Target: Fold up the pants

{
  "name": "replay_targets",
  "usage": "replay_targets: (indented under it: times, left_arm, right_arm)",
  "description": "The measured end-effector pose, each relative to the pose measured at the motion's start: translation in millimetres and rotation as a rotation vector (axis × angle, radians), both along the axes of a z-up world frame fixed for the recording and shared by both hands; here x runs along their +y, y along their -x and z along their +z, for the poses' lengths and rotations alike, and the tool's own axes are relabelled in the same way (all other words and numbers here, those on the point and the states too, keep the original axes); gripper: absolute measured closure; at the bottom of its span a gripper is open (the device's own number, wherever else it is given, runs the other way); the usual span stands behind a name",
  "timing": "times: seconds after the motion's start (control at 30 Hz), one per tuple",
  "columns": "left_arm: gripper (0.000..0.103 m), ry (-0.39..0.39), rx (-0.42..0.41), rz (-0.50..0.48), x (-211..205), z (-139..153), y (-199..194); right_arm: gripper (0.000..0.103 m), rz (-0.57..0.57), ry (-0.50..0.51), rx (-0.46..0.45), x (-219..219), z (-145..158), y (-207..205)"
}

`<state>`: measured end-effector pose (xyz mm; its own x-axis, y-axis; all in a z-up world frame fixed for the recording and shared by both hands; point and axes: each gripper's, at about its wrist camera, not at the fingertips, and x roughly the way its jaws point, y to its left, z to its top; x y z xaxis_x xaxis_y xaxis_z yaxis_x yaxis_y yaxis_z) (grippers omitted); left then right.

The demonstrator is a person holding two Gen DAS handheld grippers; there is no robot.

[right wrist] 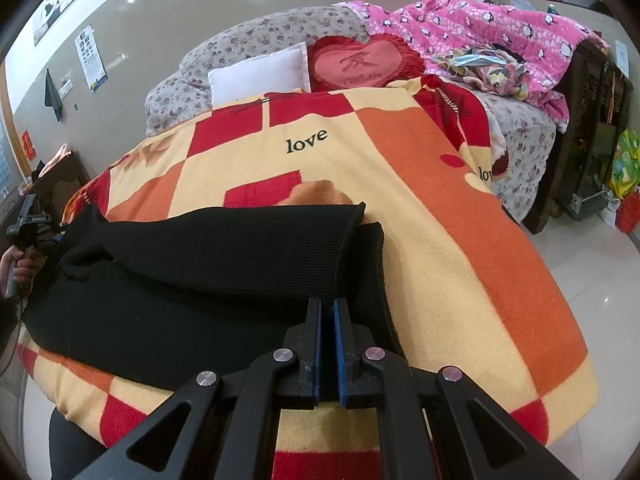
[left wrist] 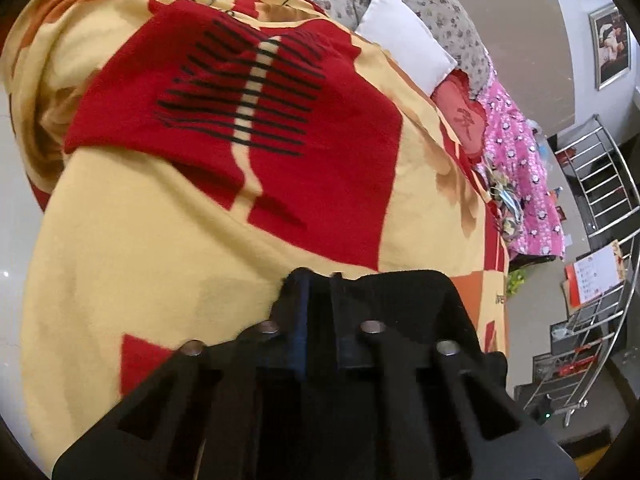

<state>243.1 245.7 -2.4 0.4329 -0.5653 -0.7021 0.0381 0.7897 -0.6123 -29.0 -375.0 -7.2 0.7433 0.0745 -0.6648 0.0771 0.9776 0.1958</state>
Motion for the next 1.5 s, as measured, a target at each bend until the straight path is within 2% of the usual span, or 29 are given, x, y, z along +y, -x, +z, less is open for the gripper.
replay_targets:
  times: [0.1,0.2,0.33,0.47,0.53,0.63,0.67,0.73,0.8,0.83,0.87,0.9,0.97,1.0,1.03,1.1,1.13,1.23,1.3,1.33,1.37,1.43,1.5]
  left_arm:
    - [0.101,-0.074,-0.054,0.005,-3.6,11.4,8.4]
    - [0.101,-0.091,-0.105,0.020,-0.9,26.7,17.1]
    - [0.101,-0.176,-0.231,0.011,-3.9,66.4,47.8]
    - [0.101,-0.372,-0.492,-0.043,-24.0,115.3,114.5]
    - [0.101,-0.359,-0.554,-0.098,-28.0,120.8,147.7]
    - [0.101,-0.325,-0.535,-0.129,-25.8,106.2,168.0]
    - [0.101,-0.298,-0.498,-0.118,-22.8,100.2,164.0]
    - [0.101,-0.205,-0.369,-0.066,-9.0,86.6,137.0]
    - [0.085,-0.170,-0.332,-0.023,-5.9,83.3,118.2]
    - [0.056,-0.162,-0.314,0.003,-5.1,79.8,103.7]
    - [0.045,-0.169,-0.300,0.034,-3.6,76.1,93.3]
    - [0.045,-0.170,-0.272,0.072,-0.9,66.7,73.0]
    - [0.045,-0.121,-0.192,0.035,0.0,48.8,47.3]
    - [0.045,-0.076,-0.122,0.010,-1.0,34.8,33.0]
    - [0.045,-0.064,-0.067,-0.019,-4.0,20.1,19.6]
    - [0.045,-0.094,-0.050,0.021,-2.5,6.4,9.1]
    - [0.045,-0.081,-0.048,0.042,0.6,2.8,7.8]
    - [0.045,0.011,-0.067,0.065,10.8,-6.5,4.9]
    - [0.045,0.084,-0.059,0.031,13.1,-9.9,0.3]
    - [0.050,0.099,-0.052,0.005,11.6,-10.7,-1.1]
    - [0.071,0.089,-0.053,-0.008,9.1,-9.4,-0.7]
    - [0.093,0.018,-0.070,-0.040,2.4,-3.0,1.1]
    - [0.095,-0.050,-0.124,-0.069,-4.9,9.9,8.6]
  right_arm:
    - [0.098,-0.002,-0.004,0.000,-1.2,-0.1,-0.3]
    - [0.098,-0.002,0.001,0.000,-1.6,-0.2,0.0]
    - [0.098,-0.002,0.003,0.000,-0.7,0.5,0.1]
    - [0.098,-0.002,-0.007,0.000,-1.0,0.5,-0.2]
    - [0.098,-0.002,-0.012,-0.002,-1.4,0.6,0.3]
    - [0.098,-0.001,-0.022,-0.004,-2.7,1.0,0.7]
    - [0.098,-0.001,-0.037,-0.004,-4.7,0.4,0.6]
    - [0.098,-0.003,-0.060,-0.005,-7.6,0.1,-0.3]
    - [0.098,-0.007,-0.067,-0.006,-8.2,0.0,-0.5]
    - [0.098,-0.007,-0.054,-0.004,-6.7,0.4,-0.4]
    - [0.098,-0.006,-0.044,-0.002,-5.1,0.8,-0.1]
    - [0.098,-0.007,-0.034,0.001,-4.0,0.8,-0.3]
    - [0.098,-0.007,-0.030,0.003,-3.8,0.7,-0.6]
    - [0.098,-0.007,-0.033,0.003,-4.0,0.6,-0.8]
    - [0.098,-0.008,-0.037,0.003,-4.1,0.3,-0.8]
    - [0.098,-0.008,-0.039,0.003,-4.3,0.1,-1.0]
    - [0.098,-0.008,-0.039,0.004,-4.3,0.2,-1.1]
    - [0.098,-0.007,-0.030,0.006,-4.2,-0.2,-1.1]
    - [0.098,-0.008,-0.027,0.006,-3.8,-0.5,-1.4]
    - [0.098,-0.008,-0.027,0.007,-3.9,-0.6,-1.4]
    - [0.098,-0.009,-0.028,0.007,-4.1,-0.9,-1.7]
    - [0.098,-0.009,-0.029,0.007,-4.0,-0.7,-1.0]
    - [0.098,-0.009,-0.030,0.007,-4.0,-0.8,-1.0]
